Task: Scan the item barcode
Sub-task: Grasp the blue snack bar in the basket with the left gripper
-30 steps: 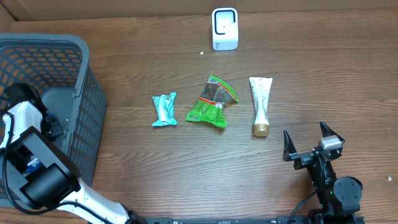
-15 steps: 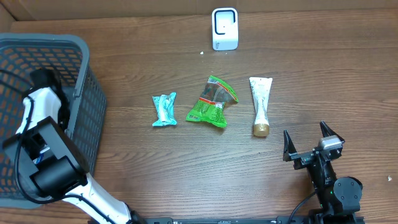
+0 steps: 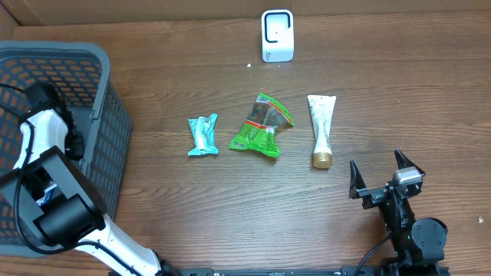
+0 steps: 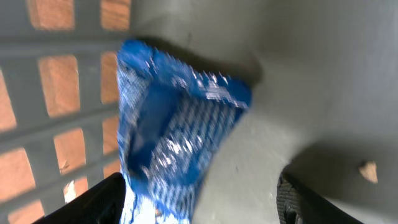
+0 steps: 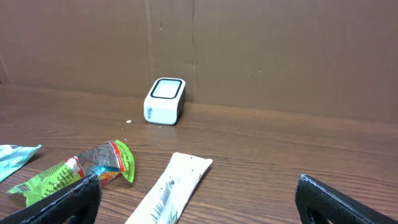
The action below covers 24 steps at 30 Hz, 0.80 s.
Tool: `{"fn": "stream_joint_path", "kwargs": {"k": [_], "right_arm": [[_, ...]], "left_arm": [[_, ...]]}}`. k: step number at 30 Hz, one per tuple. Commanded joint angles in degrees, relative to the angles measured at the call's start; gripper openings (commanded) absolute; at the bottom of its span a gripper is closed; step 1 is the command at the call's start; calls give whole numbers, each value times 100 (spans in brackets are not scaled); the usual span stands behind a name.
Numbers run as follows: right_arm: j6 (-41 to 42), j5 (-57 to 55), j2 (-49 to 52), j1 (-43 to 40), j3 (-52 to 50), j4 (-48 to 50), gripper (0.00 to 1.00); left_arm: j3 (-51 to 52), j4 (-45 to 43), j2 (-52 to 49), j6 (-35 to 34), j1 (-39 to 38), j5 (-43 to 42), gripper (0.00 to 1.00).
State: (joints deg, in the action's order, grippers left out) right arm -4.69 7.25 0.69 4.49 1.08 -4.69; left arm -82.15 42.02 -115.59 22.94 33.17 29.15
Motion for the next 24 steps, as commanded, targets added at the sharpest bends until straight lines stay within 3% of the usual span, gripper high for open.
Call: {"fn": "stream_joint_path", "kwargs": {"k": [1,17,20,21,24], "right_arm": [[-4,15,-50,-24,-50,31,100],[-4,15,-50,-24,-50,31,100],[-4,15,-50,-24,-50,31,100],[-4,15,-50,-24,-50,31,100],[-4,15,-50,-24,-50,31,100]], "left_arm": [[-2,-142,-153,199,173,-566,70],[70,-85,-734,389,560,-629,63],[70,0,-896,251,505,-629,51],[70,-4,-922,229,457,-629,35],[70,-7,-922,232,358,-638,17]]}}
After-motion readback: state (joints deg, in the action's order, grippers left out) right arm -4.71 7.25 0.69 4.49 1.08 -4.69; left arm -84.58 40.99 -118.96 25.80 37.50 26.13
